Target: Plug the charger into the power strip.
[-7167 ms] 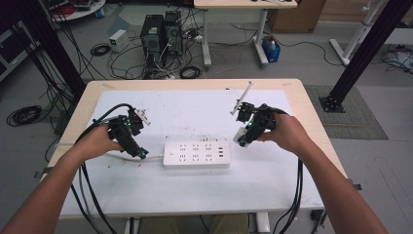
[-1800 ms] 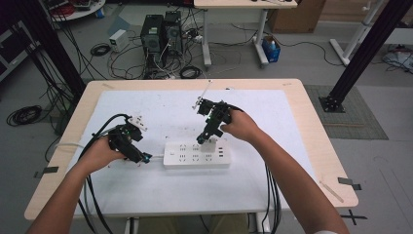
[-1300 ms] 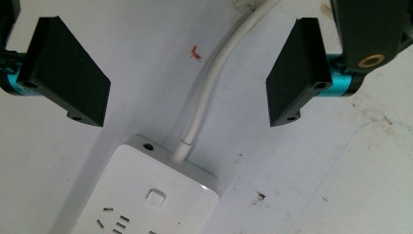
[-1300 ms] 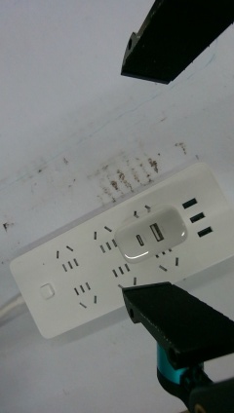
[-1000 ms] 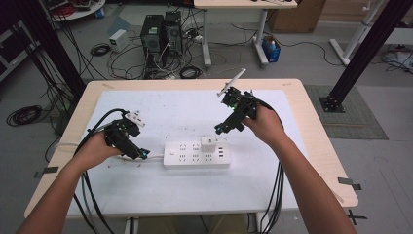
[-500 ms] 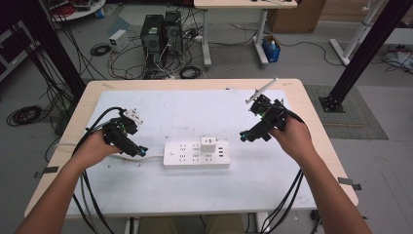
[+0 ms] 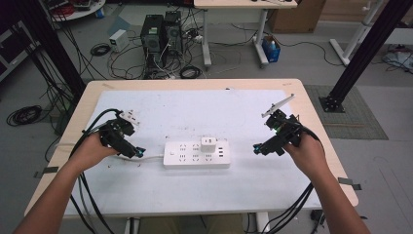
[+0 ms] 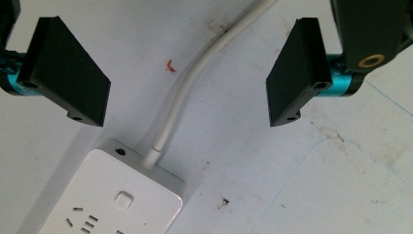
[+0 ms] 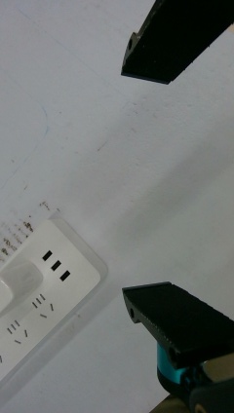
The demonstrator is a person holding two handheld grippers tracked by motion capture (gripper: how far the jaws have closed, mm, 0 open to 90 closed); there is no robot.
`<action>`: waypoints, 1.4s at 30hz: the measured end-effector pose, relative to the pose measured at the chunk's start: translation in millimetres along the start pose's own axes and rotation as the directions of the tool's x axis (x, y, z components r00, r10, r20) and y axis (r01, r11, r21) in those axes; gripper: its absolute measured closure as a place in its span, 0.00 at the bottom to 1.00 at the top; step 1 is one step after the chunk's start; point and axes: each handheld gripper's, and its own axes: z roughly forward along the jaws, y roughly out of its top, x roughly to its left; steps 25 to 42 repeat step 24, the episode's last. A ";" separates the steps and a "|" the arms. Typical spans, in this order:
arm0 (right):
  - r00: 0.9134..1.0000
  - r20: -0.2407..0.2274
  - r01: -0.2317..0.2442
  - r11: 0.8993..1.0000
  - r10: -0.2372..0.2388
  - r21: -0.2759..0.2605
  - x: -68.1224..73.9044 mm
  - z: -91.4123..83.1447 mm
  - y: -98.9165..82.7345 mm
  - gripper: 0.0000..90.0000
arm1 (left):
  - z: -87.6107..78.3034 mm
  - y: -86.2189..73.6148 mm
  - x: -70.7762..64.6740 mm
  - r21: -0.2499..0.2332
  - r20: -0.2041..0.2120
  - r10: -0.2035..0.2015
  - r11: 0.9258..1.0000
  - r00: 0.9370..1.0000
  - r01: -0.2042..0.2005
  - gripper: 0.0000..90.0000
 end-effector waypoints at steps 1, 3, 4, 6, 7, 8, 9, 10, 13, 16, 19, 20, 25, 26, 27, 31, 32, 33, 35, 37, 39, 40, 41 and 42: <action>1.000 0.001 0.001 1.000 -0.001 -0.001 -0.2 0.6 -1.1 0.01 | -0.5 -0.2 0.5 0.004 -0.001 0.006 1.000 1.000 -0.006 0.18; 1.000 0.000 -0.004 1.000 0.004 -0.005 0.0 1.7 -3.0 0.01 | -0.1 -0.8 0.8 -0.005 0.000 -0.003 1.000 1.000 0.003 0.18; 1.000 0.000 -0.008 1.000 0.008 -0.006 0.1 2.4 -3.7 0.01 | 0.0 -0.9 1.3 -0.005 0.001 -0.003 1.000 1.000 0.003 0.18; 1.000 0.001 -0.009 1.000 0.009 -0.003 0.3 3.4 -5.0 0.01 | 0.6 -1.6 1.2 -0.011 -0.002 -0.016 1.000 1.000 0.016 0.18; 1.000 0.003 -0.007 1.000 0.007 -0.001 0.0 3.8 -5.7 0.01 | 0.8 -2.0 1.3 -0.014 -0.006 -0.015 1.000 1.000 0.015 0.18; 1.000 0.002 -0.009 1.000 0.009 0.000 -0.3 4.2 -6.5 0.01 | 1.2 -2.7 0.8 -0.013 -0.002 -0.021 1.000 1.000 0.021 0.18; 1.000 0.001 -0.010 1.000 0.010 -0.001 -0.7 4.4 -7.5 0.01 | 1.2 -3.0 1.0 -0.007 -0.002 -0.016 1.000 1.000 0.016 0.18; 1.000 0.001 -0.017 1.000 0.017 0.002 -0.9 4.4 -8.5 0.01 | 1.6 -3.6 0.8 -0.008 -0.001 -0.020 1.000 1.000 0.020 0.18; 1.000 0.003 -0.022 1.000 0.022 -0.001 -3.0 5.0 -11.5 0.01 | 2.1 -4.6 0.3 -0.007 -0.002 -0.020 1.000 1.000 0.020 0.18; 1.000 0.003 -0.029 1.000 0.029 -0.007 -3.8 6.0 -14.2 0.01 | 2.5 -5.4 -1.1 -0.007 -0.004 -0.025 1.000 1.000 0.025 0.18; 0.999 0.004 -0.034 0.999 0.034 -0.014 -4.6 6.7 -16.3 0.01 | 2.6 -5.8 -1.4 -0.010 -0.008 -0.027 1.000 1.000 0.027 0.18; 0.999 0.006 -0.040 0.999 0.040 -0.016 -4.4 7.0 -17.0 0.01 | 2.4 -5.8 -1.5 -0.010 -0.011 -0.028 1.000 1.000 0.028 0.18; 0.999 0.006 -0.048 0.999 0.048 -0.021 -6.0 8.3 -20.1 0.01 | 2.6 -6.1 -1.2 -0.014 -0.013 -0.035 0.999 0.999 0.034 0.18; 0.999 0.006 -0.048 0.999 0.048 -0.021 -6.0 8.3 -20.1 0.01 | 2.6 -6.1 -1.2 -0.014 -0.013 -0.035 0.999 0.999 0.034 0.18; 0.999 0.006 -0.048 0.999 0.048 -0.021 -6.0 8.3 -20.1 0.01 | 2.6 -6.1 -1.2 -0.014 -0.013 -0.035 0.999 0.999 0.034 0.18; 0.999 0.006 -0.048 0.999 0.048 -0.021 -6.0 8.3 -20.1 0.01 | 2.6 -6.1 -1.2 -0.014 -0.013 -0.035 0.999 0.999 0.034 0.18; 0.999 0.006 -0.048 0.999 0.048 -0.021 -6.0 8.3 -20.1 0.01 | 2.6 -6.1 -1.2 -0.014 -0.013 -0.035 0.999 0.999 0.034 0.18; 0.999 0.006 -0.048 0.999 0.048 -0.021 -6.0 8.3 -20.1 0.01 | 2.6 -6.1 -1.2 -0.014 -0.013 -0.035 0.999 0.999 0.034 0.18; 0.999 0.006 -0.048 0.999 0.048 -0.021 -6.0 8.3 -20.1 0.01 | 2.6 -6.1 -1.2 -0.014 -0.013 -0.035 0.999 0.999 0.034 0.18; 0.999 0.006 -0.048 0.999 0.048 -0.021 -6.0 8.3 -20.1 0.01 | 2.6 -6.1 -1.2 -0.014 -0.013 -0.035 0.999 0.999 0.034 0.18; 0.999 0.006 -0.048 0.999 0.048 -0.021 -6.0 8.3 -20.1 0.01 | 2.6 -6.1 -1.2 -0.014 -0.013 -0.035 0.999 0.999 0.034 0.18; 0.999 0.006 -0.048 0.999 0.048 -0.021 -6.0 8.3 -20.1 0.01 | 2.6 -6.1 -1.2 -0.014 -0.013 -0.035 0.999 0.999 0.034 0.18; 0.999 0.006 -0.048 0.999 0.048 -0.021 -6.0 8.3 -20.1 0.01 | 2.6 -6.1 -1.2 -0.014 -0.013 -0.035 0.999 0.999 0.034 0.18; 0.999 0.006 -0.048 0.999 0.048 -0.021 -6.0 8.3 -20.1 0.01 | 2.6 -6.1 -1.2 -0.014 -0.013 -0.035 0.999 0.999 0.034 0.18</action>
